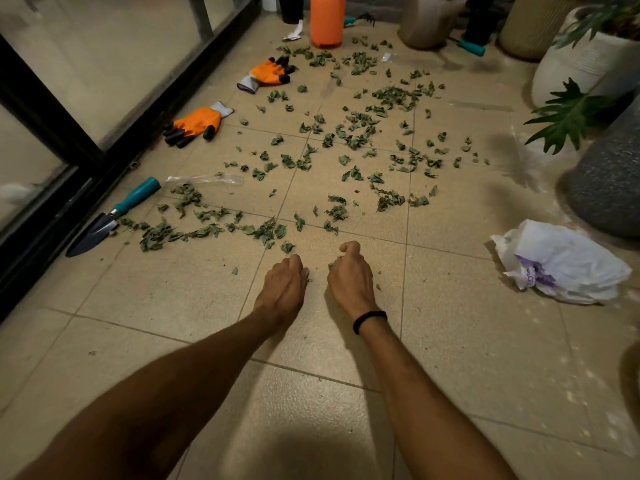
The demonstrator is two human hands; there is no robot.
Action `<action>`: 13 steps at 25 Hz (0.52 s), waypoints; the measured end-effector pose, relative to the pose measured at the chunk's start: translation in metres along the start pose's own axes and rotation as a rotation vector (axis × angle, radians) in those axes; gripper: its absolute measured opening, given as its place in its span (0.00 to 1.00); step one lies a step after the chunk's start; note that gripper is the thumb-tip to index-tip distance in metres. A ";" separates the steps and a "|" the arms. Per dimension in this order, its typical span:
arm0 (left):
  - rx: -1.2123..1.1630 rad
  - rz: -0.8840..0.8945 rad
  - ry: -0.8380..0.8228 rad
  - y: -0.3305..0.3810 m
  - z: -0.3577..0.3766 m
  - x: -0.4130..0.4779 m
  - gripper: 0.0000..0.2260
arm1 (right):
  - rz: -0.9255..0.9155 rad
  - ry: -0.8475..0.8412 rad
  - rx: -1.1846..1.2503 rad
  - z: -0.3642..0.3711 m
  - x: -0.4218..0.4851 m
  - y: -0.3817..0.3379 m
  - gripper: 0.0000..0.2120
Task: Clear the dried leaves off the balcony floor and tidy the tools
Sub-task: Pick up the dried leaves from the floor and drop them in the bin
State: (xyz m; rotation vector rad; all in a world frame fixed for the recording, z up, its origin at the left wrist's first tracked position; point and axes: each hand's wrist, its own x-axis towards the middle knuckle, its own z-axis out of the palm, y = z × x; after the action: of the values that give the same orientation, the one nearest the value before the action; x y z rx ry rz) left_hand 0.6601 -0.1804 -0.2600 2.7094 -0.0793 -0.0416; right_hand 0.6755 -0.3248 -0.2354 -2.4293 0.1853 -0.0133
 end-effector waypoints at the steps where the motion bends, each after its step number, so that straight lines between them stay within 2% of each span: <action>1: -0.137 -0.072 0.009 0.000 -0.002 -0.001 0.10 | -0.021 -0.028 -0.069 0.006 0.002 0.001 0.10; 3: -0.518 -0.241 0.063 0.004 -0.010 -0.006 0.09 | -0.046 -0.046 -0.185 0.017 0.001 0.003 0.13; 5: -0.724 -0.315 0.118 0.005 -0.016 -0.010 0.10 | -0.099 -0.042 -0.334 0.023 -0.001 0.005 0.19; 7: -0.687 -0.313 0.138 -0.001 -0.019 -0.016 0.04 | -0.122 -0.060 -0.401 0.024 0.004 0.007 0.18; 8: -0.644 -0.299 0.124 -0.003 -0.020 -0.017 0.04 | -0.084 -0.059 -0.351 0.021 0.008 0.008 0.16; 10: -0.550 -0.226 0.098 -0.006 -0.018 -0.020 0.12 | 0.118 -0.040 -0.018 0.008 0.014 0.009 0.14; 13: -0.336 -0.071 0.086 -0.001 -0.009 -0.018 0.12 | 0.455 -0.046 0.649 -0.012 0.009 0.018 0.12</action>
State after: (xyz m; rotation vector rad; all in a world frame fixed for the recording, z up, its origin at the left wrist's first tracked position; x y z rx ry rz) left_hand 0.6425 -0.1747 -0.2521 2.3742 0.0456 0.0374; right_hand 0.6813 -0.3473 -0.2389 -1.6994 0.6070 0.1615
